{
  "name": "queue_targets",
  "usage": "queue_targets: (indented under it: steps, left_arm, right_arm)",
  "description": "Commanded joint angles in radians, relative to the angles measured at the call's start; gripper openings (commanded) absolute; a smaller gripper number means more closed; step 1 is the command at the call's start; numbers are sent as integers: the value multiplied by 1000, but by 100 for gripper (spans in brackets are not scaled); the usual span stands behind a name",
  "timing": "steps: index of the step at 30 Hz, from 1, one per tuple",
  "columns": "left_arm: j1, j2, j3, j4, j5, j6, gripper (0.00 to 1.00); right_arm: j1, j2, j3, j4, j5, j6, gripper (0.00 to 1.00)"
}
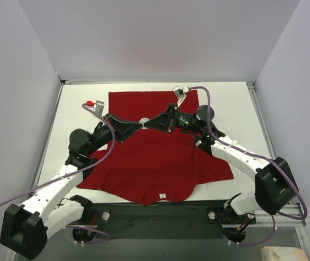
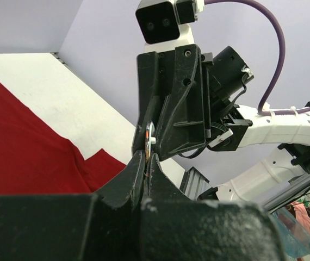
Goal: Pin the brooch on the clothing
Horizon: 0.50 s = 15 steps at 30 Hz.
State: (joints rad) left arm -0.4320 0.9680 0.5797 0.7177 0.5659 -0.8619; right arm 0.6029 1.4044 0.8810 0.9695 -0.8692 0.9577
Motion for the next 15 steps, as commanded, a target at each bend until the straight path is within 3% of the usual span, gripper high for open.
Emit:
queue_targets:
  steps: [1, 7, 10, 15]
  left_arm:
    - [3, 11, 48, 49, 55, -3, 0]
    - [3, 9, 78, -15, 91, 36, 0]
    - [2, 11, 127, -105, 106, 90, 0]
    - [3, 6, 204, -210, 138, 175, 0]
  right_arm:
    - [8, 7, 58, 106, -33, -11, 6]
    - [8, 24, 85, 66, -74, -30, 0]
    - [9, 39, 124, -24, -117, -82, 0]
    - [11, 56, 188, -316, -99, -232, 0]
